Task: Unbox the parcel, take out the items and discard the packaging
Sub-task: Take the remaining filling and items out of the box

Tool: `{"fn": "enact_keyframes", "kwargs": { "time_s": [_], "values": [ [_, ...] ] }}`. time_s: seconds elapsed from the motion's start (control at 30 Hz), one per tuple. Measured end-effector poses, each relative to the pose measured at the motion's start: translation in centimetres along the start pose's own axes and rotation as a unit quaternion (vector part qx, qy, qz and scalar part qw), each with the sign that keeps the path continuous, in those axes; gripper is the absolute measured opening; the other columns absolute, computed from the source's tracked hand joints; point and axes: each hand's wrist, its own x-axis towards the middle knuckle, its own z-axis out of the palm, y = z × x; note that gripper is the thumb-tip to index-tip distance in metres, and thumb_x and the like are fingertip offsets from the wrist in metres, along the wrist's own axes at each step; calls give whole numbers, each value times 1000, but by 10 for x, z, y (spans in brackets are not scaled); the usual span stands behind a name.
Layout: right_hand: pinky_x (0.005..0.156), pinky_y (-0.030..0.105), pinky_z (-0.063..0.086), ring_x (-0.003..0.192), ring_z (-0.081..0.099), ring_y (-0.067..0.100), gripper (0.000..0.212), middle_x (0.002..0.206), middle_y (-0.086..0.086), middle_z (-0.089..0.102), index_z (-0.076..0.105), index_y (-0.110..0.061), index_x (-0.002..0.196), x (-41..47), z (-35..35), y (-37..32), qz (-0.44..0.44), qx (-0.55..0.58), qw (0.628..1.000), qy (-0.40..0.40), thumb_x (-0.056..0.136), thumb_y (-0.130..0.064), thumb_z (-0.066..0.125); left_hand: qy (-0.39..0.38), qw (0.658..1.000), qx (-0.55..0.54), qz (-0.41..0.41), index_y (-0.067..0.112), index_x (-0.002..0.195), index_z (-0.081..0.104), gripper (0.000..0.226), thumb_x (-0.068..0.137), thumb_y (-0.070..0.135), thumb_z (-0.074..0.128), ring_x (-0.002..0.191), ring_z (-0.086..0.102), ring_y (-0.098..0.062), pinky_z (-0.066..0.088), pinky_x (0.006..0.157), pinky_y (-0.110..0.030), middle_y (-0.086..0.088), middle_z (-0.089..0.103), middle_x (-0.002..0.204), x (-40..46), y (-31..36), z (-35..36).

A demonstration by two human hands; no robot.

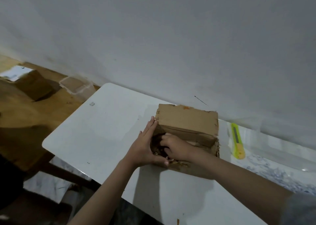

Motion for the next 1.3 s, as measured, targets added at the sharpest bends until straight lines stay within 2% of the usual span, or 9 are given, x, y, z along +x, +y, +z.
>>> {"fn": "enact_keyframes", "kwargs": {
  "time_s": [0.17, 0.3, 0.43, 0.57, 0.67, 0.73, 0.9, 1.03, 1.3],
  "values": [
    [87, 37, 48, 99, 58, 21, 17, 104, 6, 65, 71, -8, 95, -10, -13, 10, -19, -23, 1000, 10, 84, -12, 59, 7, 1000, -2, -5, 28, 150, 2, 141, 41, 67, 80, 143, -8, 0, 13, 117, -53, 20, -10, 155, -1, 0, 1],
    [96, 20, 44, 108, 59, 7, 23, 116, -3, 68, 71, -15, 107, -28, -20, 19, 16, 55, 996, 72, 84, -15, 65, 11, 1000, -13, -4, 28, 150, 2, 141, 40, 66, 81, 143, -7, 2, 12, 118, -49, 25, -11, 153, -1, 0, 3],
    [79, 10, 42, 95, 58, 4, 30, 106, -5, 67, 70, -17, 109, -48, -25, 23, 67, 58, 988, 129, 80, -11, 68, 14, 1000, -15, 1, 26, 151, 4, 142, 39, 66, 82, 142, -6, 4, 11, 119, -48, 24, -10, 153, -1, -2, 3],
    [71, 19, 40, 91, 60, 16, 38, 108, 5, 64, 65, -12, 114, -51, -14, 23, 110, 5, 988, 109, 77, -7, 60, 14, 1000, -17, 4, 27, 151, 3, 142, 38, 66, 82, 142, -6, 4, 11, 119, -48, 22, -10, 155, 0, -2, 4],
    [71, 24, 48, 81, 58, 11, 40, 107, 6, 65, 62, -8, 115, -39, -6, 17, 151, 67, 980, 111, 75, -10, 68, 14, 1000, -19, 7, 26, 151, 4, 143, 38, 64, 83, 142, -6, 6, 9, 119, -46, 21, -10, 155, 0, -2, 4],
    [71, 28, 53, 74, 61, 12, 43, 95, 5, 66, 62, -8, 116, -31, -2, 12, 160, 96, 976, 115, 74, -12, 72, 15, 1000, -19, 7, 26, 151, 4, 143, 39, 63, 84, 142, -6, 5, 9, 119, -46, 21, -10, 155, 0, -3, 4],
    [68, 33, 52, 75, 62, 19, 38, 90, 5, 62, 66, -8, 105, -16, 2, 0, 113, 61, 985, 116, 69, -16, 76, 12, 1000, -20, 9, 24, 151, 3, 143, 40, 63, 84, 142, -5, 5, 13, 118, -50, 20, -11, 155, -1, -3, 4],
    [63, 24, 37, 75, 54, 20, 21, 87, 4, 55, 67, -4, 89, -4, 3, -4, 60, 15, 993, 96, 69, -10, 70, 11, 1000, -22, 16, 24, 151, 2, 141, 42, 62, 84, 143, -7, 2, 13, 118, -52, 19, -12, 156, 0, -4, 4],
    [72, 23, 37, 92, 56, 28, 19, 102, 10, 54, 69, -3, 94, -1, 7, -1, 51, -14, 995, 80, 78, -6, 59, 26, 999, -18, 27, 22, 151, 5, 139, 42, 67, 80, 144, -5, -2, 14, 117, -53, 14, -8, 158, 0, -7, 7]
  ]
}}
